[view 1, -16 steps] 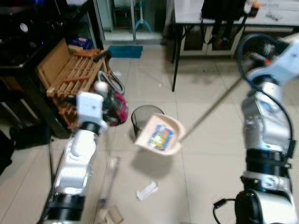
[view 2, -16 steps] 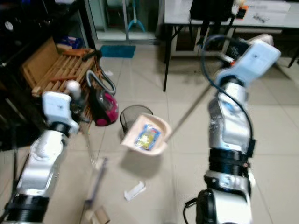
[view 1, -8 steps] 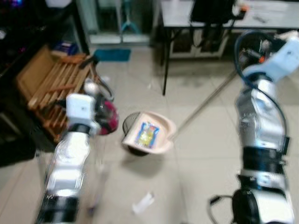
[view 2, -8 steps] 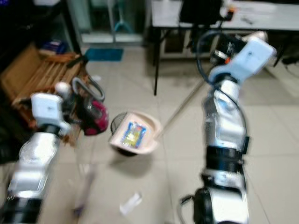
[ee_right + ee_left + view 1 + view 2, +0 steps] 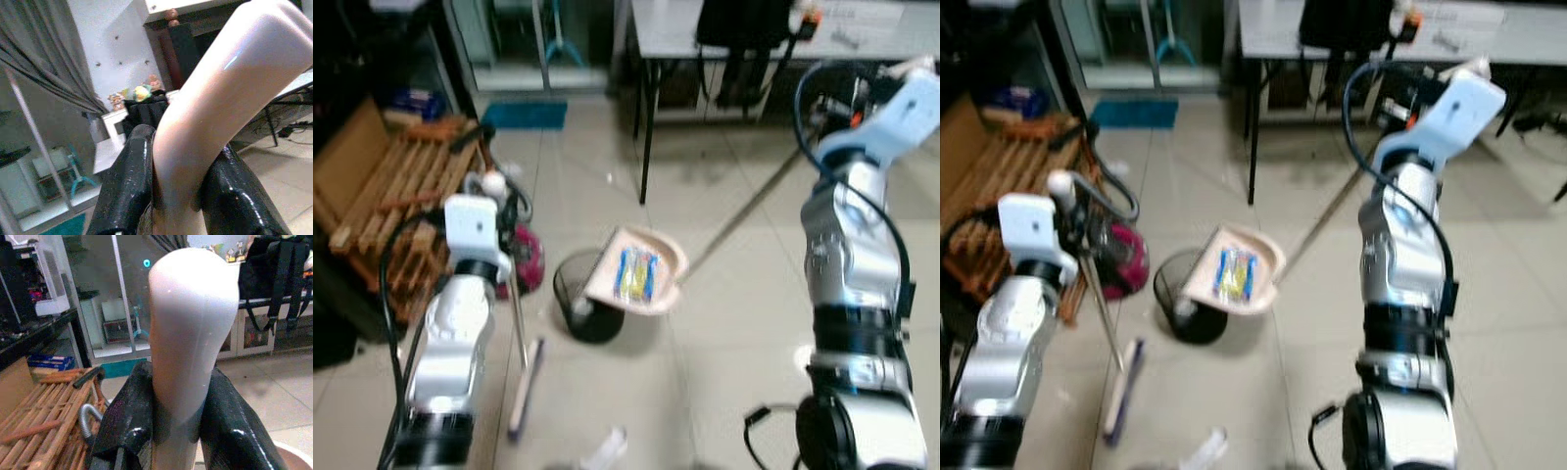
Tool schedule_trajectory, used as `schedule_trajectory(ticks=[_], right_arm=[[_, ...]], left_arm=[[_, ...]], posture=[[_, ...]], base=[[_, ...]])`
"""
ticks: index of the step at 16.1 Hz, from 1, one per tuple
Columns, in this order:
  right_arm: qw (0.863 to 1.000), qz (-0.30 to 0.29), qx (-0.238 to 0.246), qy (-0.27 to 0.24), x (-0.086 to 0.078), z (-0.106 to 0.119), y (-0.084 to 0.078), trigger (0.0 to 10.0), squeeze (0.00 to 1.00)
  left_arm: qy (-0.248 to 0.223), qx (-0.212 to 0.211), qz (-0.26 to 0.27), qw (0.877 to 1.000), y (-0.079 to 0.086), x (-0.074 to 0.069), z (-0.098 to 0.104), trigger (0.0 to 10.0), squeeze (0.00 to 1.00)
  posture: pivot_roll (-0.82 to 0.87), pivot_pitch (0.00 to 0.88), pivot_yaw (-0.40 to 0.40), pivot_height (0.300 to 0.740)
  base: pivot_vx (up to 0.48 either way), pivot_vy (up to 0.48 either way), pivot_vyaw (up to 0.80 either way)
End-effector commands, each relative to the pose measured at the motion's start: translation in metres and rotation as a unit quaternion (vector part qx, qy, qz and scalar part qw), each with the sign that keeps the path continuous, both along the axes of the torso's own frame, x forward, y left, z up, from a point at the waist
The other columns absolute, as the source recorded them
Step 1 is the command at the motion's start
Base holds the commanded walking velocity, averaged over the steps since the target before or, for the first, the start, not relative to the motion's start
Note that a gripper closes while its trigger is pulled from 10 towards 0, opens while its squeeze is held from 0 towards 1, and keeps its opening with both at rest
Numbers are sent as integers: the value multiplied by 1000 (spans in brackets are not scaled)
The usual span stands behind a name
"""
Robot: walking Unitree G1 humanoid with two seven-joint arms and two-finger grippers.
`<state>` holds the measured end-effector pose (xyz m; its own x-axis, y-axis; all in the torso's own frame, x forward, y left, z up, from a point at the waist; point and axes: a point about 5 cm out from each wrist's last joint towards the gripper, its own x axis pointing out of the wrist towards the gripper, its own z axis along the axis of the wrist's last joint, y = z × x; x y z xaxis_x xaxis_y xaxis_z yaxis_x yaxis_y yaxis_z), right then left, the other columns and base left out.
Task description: Sweep floor
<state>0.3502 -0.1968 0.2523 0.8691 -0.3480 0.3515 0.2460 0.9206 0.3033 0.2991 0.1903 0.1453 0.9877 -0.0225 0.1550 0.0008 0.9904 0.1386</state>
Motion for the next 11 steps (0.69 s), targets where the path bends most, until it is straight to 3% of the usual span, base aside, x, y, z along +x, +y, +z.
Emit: schedule_trajectory(ticks=[1, 6, 9, 11], right_arm=[[1000, -15, -5, -24, -2, 11, -4, 10000, 0], [999, -26, 28, -29, -3, 7, -9, 10000, 0], [999, -29, 25, -26, -1, 4, -9, 10000, 0], [999, -13, 11, -33, 1, 3, 1, 10000, 0]], left_arm=[[-21, -4, -11, 1000, -6, 1, 9, 10000, 0], [-15, -6, -8, 1000, -5, 1, 8, 10000, 0], [-15, -9, -6, 1000, -3, 1, 9, 10000, 0], [-13, -6, -4, 1000, -1, 0, 8, 10000, 0]], posture=[[-26, 0, -12, 740], [-27, 0, -12, 740], [-21, 0, -12, 740], [-19, 0, -11, 740]], base=[[412, 0, 469], [397, 0, 0], [0, 0, 0], [0, 0, 0]])
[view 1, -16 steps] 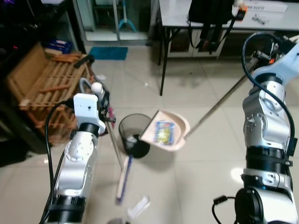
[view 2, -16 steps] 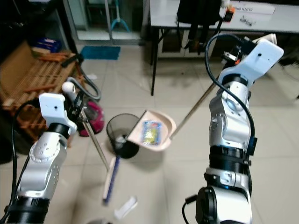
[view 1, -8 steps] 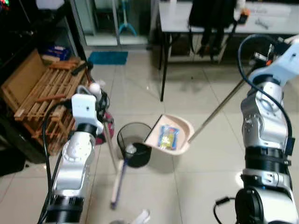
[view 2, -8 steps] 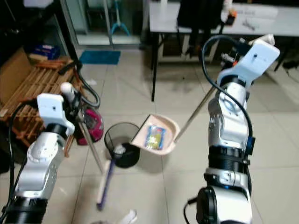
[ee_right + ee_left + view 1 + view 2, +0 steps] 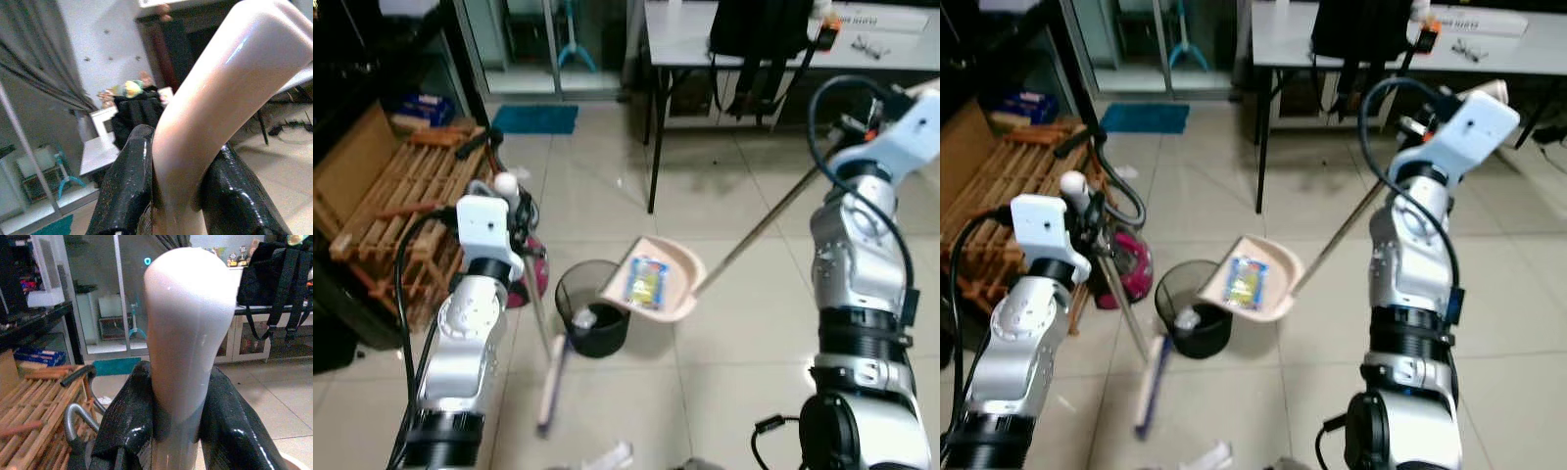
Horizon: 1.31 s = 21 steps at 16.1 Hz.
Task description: Sweep floor
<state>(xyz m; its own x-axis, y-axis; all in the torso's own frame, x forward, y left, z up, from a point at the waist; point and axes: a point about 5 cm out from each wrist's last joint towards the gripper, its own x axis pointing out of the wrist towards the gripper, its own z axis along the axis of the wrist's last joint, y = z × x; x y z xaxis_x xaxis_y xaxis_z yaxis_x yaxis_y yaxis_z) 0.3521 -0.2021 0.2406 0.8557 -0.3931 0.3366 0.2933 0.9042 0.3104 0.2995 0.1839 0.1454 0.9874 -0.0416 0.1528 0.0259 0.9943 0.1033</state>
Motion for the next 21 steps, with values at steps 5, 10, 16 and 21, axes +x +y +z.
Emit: schedule_trajectory(ticks=[5, 10, 16, 21], right_arm=[[996, 52, -52, -59, 7, 14, 34, 10000, 0], [952, 157, -222, -138, 2, 24, 111, 10000, 0], [914, 231, -276, -188, -8, 7, 160, 10000, 0], [871, 257, -354, -224, -20, -3, 180, 10000, 0]], left_arm=[[-12, 17, 8, 1000, 9, 3, 10, 10000, 0], [-15, 39, -8, 999, 5, 8, 12, 10000, 0], [-19, 52, -6, 998, 5, 8, 13, 10000, 0], [-20, 59, -9, 998, 5, 9, 13, 10000, 0]], posture=[[-8, 0, -6, 740], [-1, 0, 2, 740], [22, 0, -5, 740], [18, 0, -4, 740]], base=[[0, 0, 0], [0, 0, 0], [0, 0, 0], [0, 0, 0]])
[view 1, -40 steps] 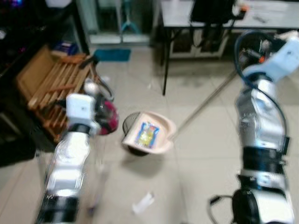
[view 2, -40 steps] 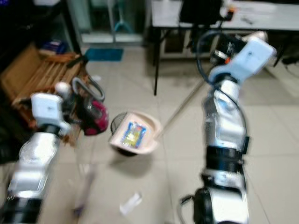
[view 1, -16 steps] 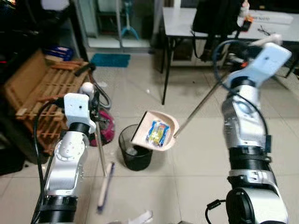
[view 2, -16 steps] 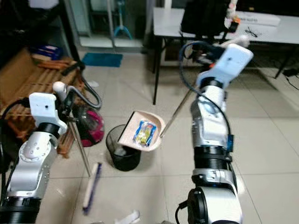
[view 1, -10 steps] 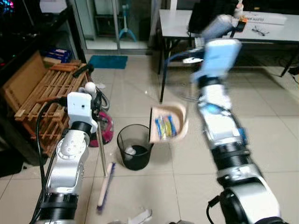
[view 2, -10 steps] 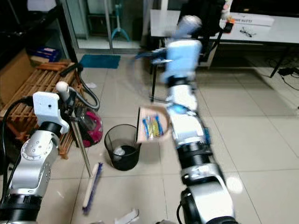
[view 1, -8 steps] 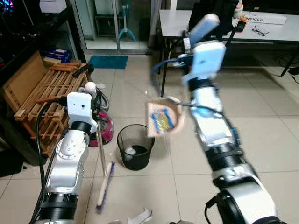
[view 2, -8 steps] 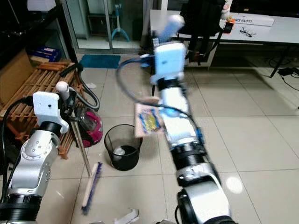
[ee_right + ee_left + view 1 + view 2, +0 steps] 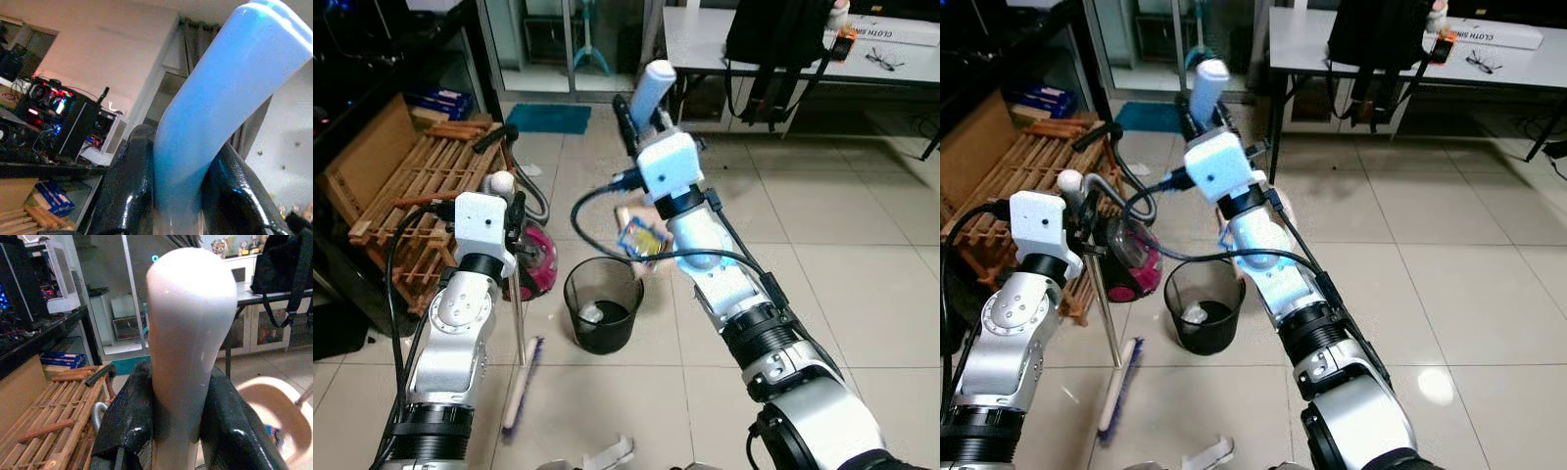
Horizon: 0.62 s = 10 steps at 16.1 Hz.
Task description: Sweep floor
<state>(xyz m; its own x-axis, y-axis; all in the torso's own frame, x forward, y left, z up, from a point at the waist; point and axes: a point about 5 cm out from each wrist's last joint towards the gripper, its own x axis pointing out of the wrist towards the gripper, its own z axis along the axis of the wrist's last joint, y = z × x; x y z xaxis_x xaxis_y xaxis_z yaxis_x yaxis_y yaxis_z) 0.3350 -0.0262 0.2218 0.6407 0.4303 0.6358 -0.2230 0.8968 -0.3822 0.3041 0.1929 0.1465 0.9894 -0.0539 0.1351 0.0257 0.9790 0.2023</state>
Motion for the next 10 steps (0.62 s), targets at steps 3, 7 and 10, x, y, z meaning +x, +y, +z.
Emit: schedule_trajectory(ticks=[3, 7, 10], right_arm=[[999, 22, 3, -33, -4, 8, 8, 10000, 0], [999, 18, -15, -33, -4, 3, 9, 10000, 0], [999, 9, -22, -31, -2, -1, 8, 10000, 0]], left_arm=[[-25, 10, -13, 1000, -6, 5, 11, 10000, 0], [-22, 12, -15, 1000, -6, 5, 9, 10000, 0], [-18, 12, -16, 1000, -7, 5, 7, 10000, 0]], posture=[[16, 0, -2, 740], [18, 0, -3, 740], [14, 0, -2, 740]], base=[[0, 0, 0], [0, 0, 0], [0, 0, 0]])
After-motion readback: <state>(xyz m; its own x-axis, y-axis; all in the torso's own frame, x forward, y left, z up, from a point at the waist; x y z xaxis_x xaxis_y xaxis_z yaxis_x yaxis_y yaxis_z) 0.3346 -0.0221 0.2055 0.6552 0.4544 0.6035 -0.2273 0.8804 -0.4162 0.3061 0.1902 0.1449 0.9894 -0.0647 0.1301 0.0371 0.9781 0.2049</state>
